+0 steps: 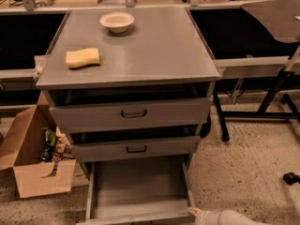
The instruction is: Close bottom drawer
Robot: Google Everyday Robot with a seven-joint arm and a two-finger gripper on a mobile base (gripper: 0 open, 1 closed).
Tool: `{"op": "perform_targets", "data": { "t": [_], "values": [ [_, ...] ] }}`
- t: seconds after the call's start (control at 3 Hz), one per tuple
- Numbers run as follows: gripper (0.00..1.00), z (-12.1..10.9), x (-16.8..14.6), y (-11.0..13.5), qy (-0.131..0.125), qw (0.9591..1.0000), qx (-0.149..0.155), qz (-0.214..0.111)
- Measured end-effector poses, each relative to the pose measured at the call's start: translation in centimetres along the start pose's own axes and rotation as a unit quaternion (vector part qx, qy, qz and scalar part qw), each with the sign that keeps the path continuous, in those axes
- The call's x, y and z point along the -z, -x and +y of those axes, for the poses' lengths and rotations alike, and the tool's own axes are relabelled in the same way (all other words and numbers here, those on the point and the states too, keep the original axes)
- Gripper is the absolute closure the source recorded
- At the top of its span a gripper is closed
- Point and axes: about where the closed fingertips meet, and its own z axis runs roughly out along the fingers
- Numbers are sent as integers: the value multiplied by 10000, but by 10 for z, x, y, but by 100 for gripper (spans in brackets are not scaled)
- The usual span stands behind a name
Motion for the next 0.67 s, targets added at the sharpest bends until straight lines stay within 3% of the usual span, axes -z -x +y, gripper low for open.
{"op": "perform_targets", "data": {
  "t": [0.67],
  "values": [
    [72, 5, -21, -26, -96, 9995, 115, -261]
  ]
}}
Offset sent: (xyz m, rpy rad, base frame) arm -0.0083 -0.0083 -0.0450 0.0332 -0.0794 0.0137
